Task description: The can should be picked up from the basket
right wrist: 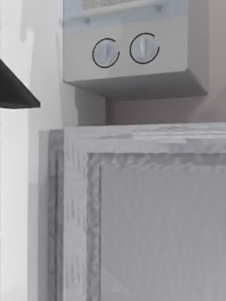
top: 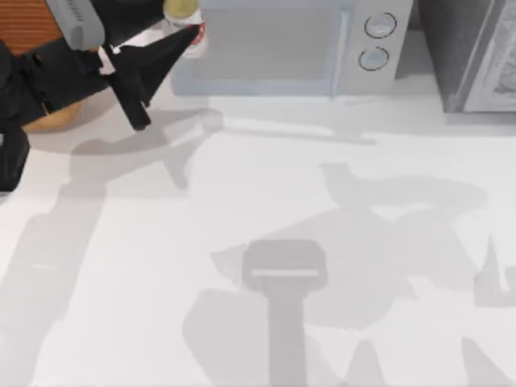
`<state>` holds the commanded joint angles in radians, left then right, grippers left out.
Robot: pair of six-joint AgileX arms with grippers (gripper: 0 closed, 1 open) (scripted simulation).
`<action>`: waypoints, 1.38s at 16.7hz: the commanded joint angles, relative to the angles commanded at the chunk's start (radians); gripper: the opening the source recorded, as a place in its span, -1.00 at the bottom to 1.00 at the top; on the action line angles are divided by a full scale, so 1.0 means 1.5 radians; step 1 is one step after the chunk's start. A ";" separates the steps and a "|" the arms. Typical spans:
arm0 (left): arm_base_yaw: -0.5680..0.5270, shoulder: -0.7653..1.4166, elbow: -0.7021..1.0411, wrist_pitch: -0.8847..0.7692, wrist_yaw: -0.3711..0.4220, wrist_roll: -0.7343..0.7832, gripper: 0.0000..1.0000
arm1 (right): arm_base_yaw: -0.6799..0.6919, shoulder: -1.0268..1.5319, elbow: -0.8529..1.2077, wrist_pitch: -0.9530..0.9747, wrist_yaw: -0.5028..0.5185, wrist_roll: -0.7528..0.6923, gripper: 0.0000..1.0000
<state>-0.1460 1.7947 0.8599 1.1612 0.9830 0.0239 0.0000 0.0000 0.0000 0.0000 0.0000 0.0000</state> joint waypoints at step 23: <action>-0.057 0.473 0.136 0.154 0.270 0.016 -1.00 | 0.000 0.000 0.000 0.000 0.000 0.000 1.00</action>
<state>-0.2315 2.5037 1.0642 1.3925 1.3878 0.0480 0.0000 0.0000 0.0000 0.0000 0.0000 0.0000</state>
